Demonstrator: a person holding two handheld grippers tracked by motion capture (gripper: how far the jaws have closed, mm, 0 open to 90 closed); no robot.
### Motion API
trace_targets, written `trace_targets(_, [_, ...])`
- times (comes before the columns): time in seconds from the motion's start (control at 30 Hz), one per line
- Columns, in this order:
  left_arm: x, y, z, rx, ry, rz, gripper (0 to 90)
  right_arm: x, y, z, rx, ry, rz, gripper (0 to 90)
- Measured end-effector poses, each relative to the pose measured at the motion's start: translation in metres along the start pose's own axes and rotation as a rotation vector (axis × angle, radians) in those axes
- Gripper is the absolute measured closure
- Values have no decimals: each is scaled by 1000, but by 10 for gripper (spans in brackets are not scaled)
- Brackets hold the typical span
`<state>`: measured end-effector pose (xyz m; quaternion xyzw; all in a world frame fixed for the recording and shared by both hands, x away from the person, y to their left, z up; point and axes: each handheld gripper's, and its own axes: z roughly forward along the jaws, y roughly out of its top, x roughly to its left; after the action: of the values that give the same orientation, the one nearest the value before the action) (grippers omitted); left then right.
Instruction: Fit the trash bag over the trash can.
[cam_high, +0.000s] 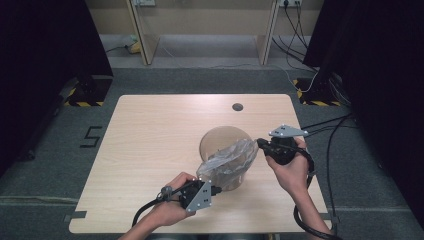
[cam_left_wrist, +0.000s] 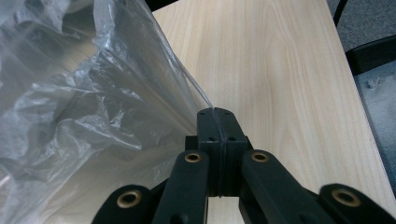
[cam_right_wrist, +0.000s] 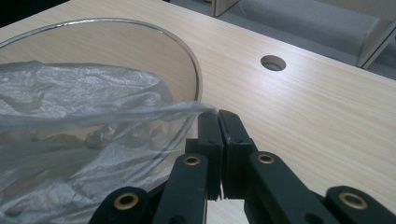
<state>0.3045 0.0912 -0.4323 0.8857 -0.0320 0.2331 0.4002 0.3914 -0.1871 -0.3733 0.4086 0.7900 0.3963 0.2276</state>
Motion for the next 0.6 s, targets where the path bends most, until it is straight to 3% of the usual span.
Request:
trace_targets(0.17, [-3,4,-10,-49,27,-14,857,2,1,1,4,-4,-7,886])
trace_targets(0.2, [-4,5,-20,-80,44,-42,822,3,2,1,3,-11,-14,892])
trace_targets(0.3, [-4,6,-30,-116,59,-69,778,4,2,0,6,-15,-14,894])
trace_targets(0.37, [-6,7,-49,-174,101,-103,737,4,1,0,5,-19,-12,895])
trace_targets(0.43, [-5,7,-54,-191,120,-120,723,4,1,0,3,-22,-10,896])
trace_targets(0.47, [-1,5,-67,-224,202,-189,713,4,1,0,1,-22,-6,896])
trace_targets(0.5, [-1,5,-67,-224,202,-189,708,4,1,0,1,-22,-6,896])
trace_targets(0.53, [5,0,-74,-242,255,-262,705,5,2,0,0,-23,-6,896])
trace_targets(0.57, [5,0,-74,-242,255,-262,687,5,2,0,0,-23,-6,896])
trace_targets(0.6, [11,-4,-77,-252,268,-325,687,5,2,0,-1,-23,-7,896])
